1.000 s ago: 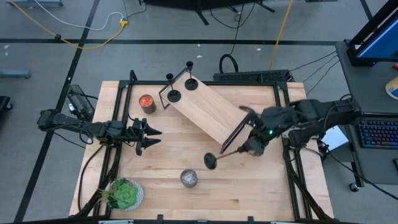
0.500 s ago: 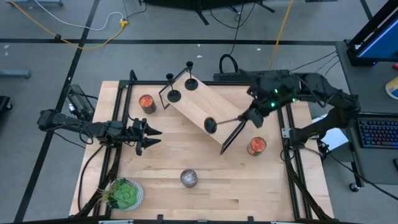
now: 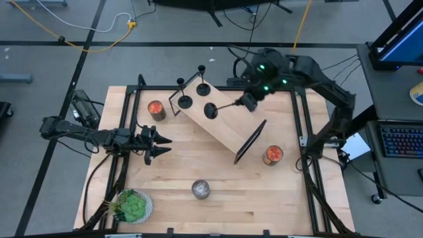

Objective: Pick & Place candle stick holders
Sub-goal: Put the black candle holder on the shelf

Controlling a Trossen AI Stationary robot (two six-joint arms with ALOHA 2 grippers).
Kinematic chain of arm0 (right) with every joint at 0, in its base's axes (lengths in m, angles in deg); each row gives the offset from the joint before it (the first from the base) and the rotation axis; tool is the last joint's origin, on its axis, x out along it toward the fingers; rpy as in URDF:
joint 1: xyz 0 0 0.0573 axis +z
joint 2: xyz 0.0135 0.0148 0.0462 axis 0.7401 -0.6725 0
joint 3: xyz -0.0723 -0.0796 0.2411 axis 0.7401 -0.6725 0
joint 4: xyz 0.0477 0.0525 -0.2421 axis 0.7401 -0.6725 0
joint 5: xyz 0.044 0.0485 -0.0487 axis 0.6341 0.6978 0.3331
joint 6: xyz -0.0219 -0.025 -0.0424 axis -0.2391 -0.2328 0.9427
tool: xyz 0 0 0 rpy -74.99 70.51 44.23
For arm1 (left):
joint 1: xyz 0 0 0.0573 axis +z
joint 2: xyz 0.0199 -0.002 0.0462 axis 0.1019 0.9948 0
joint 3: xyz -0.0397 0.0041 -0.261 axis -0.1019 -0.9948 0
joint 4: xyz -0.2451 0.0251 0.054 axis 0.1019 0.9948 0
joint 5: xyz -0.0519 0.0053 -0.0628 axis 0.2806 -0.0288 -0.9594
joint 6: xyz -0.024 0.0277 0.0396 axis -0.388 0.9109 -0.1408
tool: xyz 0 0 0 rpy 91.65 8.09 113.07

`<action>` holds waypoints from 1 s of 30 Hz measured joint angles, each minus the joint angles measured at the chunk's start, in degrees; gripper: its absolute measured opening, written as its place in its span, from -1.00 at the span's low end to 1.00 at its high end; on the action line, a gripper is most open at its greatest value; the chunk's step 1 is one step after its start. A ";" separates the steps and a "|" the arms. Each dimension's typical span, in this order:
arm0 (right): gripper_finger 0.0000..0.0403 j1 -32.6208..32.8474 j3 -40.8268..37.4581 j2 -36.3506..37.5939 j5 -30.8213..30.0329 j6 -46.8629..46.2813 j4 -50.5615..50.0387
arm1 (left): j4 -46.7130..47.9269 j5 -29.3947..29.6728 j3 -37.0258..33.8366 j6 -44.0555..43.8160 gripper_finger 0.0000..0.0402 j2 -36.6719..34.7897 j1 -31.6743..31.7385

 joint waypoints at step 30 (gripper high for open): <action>-0.93 -9.88 1.81 -15.63 0.79 9.68 5.99 | -0.02 0.02 0.00 -0.17 0.04 -0.01 -0.01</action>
